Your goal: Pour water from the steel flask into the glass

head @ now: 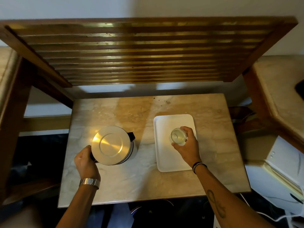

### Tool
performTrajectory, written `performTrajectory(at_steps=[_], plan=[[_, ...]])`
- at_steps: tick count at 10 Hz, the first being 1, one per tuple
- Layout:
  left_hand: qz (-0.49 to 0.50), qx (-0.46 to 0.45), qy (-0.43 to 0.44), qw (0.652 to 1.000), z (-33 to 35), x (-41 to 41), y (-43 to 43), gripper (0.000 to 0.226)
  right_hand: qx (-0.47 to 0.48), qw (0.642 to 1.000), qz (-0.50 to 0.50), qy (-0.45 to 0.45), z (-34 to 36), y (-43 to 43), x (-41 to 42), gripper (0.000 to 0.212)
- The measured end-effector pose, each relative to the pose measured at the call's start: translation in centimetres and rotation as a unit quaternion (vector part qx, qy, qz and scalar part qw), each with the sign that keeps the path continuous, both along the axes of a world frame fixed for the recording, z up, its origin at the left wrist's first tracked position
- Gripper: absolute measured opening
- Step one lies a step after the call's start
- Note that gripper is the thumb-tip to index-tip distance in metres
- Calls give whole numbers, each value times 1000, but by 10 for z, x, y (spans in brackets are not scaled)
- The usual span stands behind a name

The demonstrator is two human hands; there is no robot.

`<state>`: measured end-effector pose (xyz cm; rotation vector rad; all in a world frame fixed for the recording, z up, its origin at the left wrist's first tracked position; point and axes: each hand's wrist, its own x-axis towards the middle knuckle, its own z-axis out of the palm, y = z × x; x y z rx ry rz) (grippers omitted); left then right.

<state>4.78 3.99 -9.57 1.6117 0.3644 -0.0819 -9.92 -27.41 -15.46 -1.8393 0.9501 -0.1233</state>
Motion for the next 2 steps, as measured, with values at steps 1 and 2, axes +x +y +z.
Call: performTrajectory(at_steps=[1,2], plan=[[-30,3,5,1000,5,0,-3,33,13,1000,7,-5,5,-5,-5,97],[-24,71,5,997,42,-18,17,23,-2,999,-40,14,35,7,-31,100]])
